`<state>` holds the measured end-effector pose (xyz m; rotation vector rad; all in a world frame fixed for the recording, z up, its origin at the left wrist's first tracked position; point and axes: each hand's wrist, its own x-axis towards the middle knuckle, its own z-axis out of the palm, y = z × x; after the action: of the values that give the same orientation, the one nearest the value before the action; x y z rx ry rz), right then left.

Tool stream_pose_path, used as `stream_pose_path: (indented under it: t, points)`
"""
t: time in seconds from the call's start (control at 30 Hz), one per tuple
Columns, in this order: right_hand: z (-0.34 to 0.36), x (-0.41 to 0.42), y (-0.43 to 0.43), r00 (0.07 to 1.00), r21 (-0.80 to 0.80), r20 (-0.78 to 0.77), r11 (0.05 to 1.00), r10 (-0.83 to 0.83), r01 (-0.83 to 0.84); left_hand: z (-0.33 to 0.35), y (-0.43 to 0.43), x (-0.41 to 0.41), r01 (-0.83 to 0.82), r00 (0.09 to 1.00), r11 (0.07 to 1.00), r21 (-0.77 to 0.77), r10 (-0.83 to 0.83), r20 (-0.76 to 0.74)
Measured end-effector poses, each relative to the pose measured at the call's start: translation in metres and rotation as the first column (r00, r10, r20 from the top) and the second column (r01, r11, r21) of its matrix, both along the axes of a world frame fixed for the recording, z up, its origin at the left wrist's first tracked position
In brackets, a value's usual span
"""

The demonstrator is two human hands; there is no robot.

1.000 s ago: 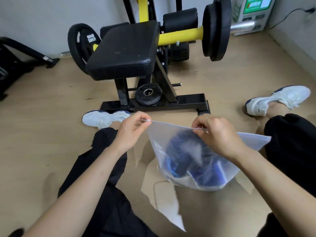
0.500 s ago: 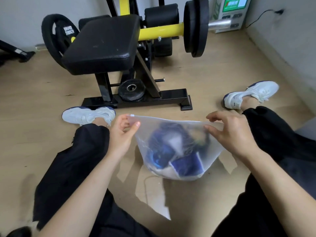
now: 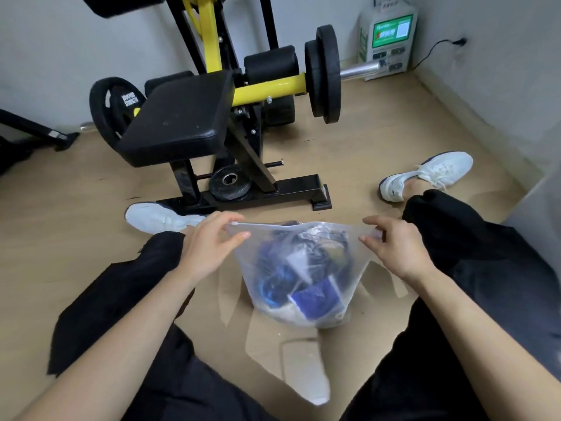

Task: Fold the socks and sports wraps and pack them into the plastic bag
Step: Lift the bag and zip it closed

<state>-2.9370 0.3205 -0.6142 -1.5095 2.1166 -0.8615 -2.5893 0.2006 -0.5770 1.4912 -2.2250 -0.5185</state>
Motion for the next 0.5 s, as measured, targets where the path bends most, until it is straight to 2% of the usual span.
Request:
stream_pose_path:
  t: [0.07, 0.13, 0.3, 0.4, 0.5]
  points:
    - [0.0, -0.004, -0.002, 1.0, 0.032, -0.01, 0.999, 0.007, -0.007, 0.01, -0.006, -0.006, 0.098, 0.974, 0.995, -0.02, -0.092, 0.206]
    - [-0.002, -0.004, -0.002, 0.999, 0.056, -0.044, 0.998, 0.025, -0.023, 0.016, -0.012, -0.015, 0.188, 0.936, 0.982, -0.005, -0.177, 0.305]
    - [-0.001, 0.0, 0.001, 0.999, 0.055, -0.048, 0.998, 0.023, -0.02, 0.02, -0.013, -0.034, 0.254, 0.885, 0.967, 0.039, -0.248, 0.394]
    - [0.002, -0.002, 0.005, 0.999, -0.004, -0.037, 0.999, 0.033, -0.033, 0.023, -0.013, -0.036, 0.214, 0.914, 0.977, 0.024, -0.209, 0.347]
    - [0.009, 0.002, 0.009, 0.998, -0.096, 0.005, 0.994, 0.06, -0.059, 0.034, -0.02, -0.042, 0.227, 0.901, 0.972, 0.055, -0.231, 0.366]
